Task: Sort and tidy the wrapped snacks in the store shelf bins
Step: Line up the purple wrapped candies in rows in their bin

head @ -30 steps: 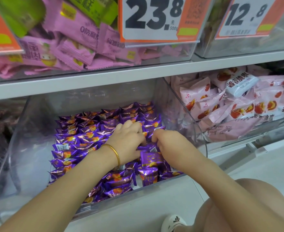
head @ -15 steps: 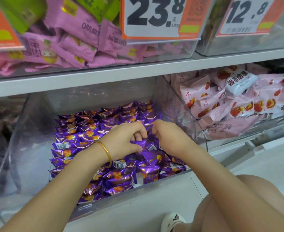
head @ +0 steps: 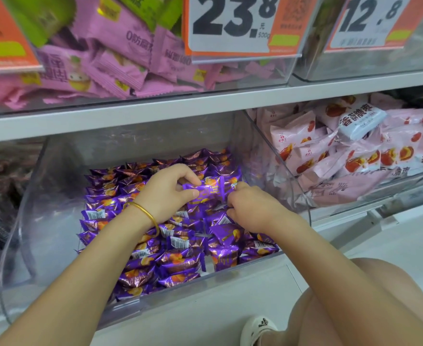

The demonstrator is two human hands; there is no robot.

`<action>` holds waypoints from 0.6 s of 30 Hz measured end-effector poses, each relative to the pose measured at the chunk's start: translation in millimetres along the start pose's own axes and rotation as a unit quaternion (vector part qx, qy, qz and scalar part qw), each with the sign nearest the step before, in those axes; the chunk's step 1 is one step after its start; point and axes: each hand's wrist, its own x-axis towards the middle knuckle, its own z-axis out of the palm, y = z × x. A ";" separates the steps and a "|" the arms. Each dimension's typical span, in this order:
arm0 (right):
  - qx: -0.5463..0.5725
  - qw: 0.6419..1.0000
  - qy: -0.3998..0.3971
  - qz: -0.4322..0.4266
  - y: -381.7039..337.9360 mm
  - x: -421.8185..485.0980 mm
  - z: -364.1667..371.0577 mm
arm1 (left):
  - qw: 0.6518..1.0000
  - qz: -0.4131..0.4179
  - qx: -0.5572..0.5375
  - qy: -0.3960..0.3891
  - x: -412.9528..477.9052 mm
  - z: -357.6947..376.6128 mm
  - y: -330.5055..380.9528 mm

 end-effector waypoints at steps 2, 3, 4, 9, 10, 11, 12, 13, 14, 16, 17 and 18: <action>0.002 1.000 0.000 0.001 0.3 -0.3 -0.3 | 1.000 -0.004 0.001 -0.021 -0.9 2.0 0.8; 0.005 1.000 0.001 -0.001 1.1 0.4 0.2 | 0.999 -0.008 0.006 -0.034 -1.6 4.2 1.3; 0.008 1.000 0.003 -0.002 2.0 1.0 0.3 | 0.999 -0.011 0.009 -0.044 -2.5 6.3 2.3; -0.011 1.000 0.015 -0.003 2.0 -1.2 2.7 | 0.999 -0.007 0.014 -0.045 -3.2 7.1 4.1; -0.021 1.000 0.016 -0.001 1.0 -2.6 2.6 | 0.999 -0.008 0.010 -0.043 -3.9 6.1 4.4; -0.027 0.999 0.017 0.000 0.0 -3.7 2.7 | 0.999 -0.010 0.006 -0.043 -4.6 5.7 4.4; -0.032 0.999 0.016 0.001 -1.1 -4.7 2.2 | 0.999 -0.010 0.007 -0.045 -5.4 5.5 4.9; -0.036 0.999 0.014 0.002 -1.7 -5.2 1.8 | 0.999 -0.010 0.010 -0.046 -5.8 6.1 5.2; -0.038 0.999 0.010 0.004 -2.6 -5.6 1.1 | 0.999 -0.009 0.013 -0.045 -6.0 6.5 5.5; -0.038 0.999 0.004 0.007 -3.7 -6.0 -0.2 | 0.999 -0.006 0.022 -0.040 -5.5 7.1 6.1; -0.037 0.999 0.002 0.008 -3.9 -6.1 -0.1 | 0.999 -0.004 0.025 -0.036 -5.4 7.3 6.0; -0.029 1.000 0.003 0.008 -4.1 -6.3 -0.3 | 0.999 -0.002 0.029 -0.032 -5.4 7.2 6.2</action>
